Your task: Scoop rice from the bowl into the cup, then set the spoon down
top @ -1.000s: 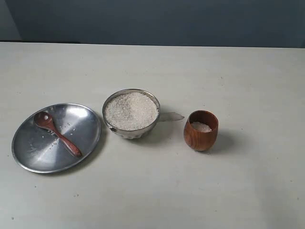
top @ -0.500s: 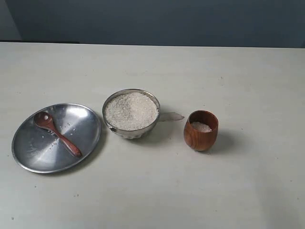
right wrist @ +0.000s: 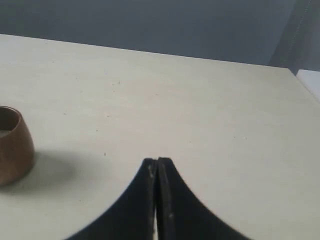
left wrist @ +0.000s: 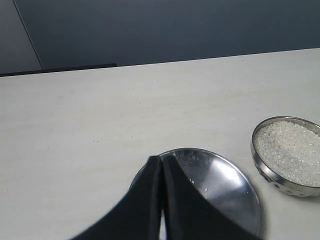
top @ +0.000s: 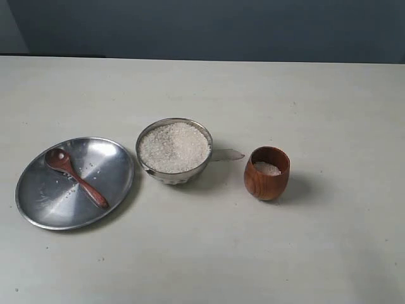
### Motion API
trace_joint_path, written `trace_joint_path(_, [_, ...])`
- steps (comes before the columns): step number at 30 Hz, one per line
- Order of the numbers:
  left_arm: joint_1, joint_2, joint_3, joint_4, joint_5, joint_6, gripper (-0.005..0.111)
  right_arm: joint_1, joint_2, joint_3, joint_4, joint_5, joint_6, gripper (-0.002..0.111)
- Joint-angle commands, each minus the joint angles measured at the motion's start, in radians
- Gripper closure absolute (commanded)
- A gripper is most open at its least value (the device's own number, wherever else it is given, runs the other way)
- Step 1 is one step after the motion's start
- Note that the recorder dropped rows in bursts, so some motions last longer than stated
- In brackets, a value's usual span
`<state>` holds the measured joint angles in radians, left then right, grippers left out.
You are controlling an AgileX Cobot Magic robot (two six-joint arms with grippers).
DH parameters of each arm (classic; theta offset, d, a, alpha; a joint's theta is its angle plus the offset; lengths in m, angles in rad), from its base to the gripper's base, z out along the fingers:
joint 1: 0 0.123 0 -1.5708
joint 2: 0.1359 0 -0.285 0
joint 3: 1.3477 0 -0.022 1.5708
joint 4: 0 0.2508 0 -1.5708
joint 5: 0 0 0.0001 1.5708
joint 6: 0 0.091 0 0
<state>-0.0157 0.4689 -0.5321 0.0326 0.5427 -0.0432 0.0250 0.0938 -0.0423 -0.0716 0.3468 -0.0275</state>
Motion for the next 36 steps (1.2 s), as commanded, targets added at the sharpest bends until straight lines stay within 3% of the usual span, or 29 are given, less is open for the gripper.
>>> trace_joint_path(1, [-0.007, 0.003, -0.005, 0.008, -0.005, 0.002, 0.106, -0.005, -0.003, 0.006, -0.018, 0.002, 0.004, 0.109])
trace_joint_path(36, [-0.007, 0.003, -0.005, 0.007, -0.006, 0.000, 0.106, -0.083, -0.094, 0.006, -0.021, 0.055, 0.004, 0.109])
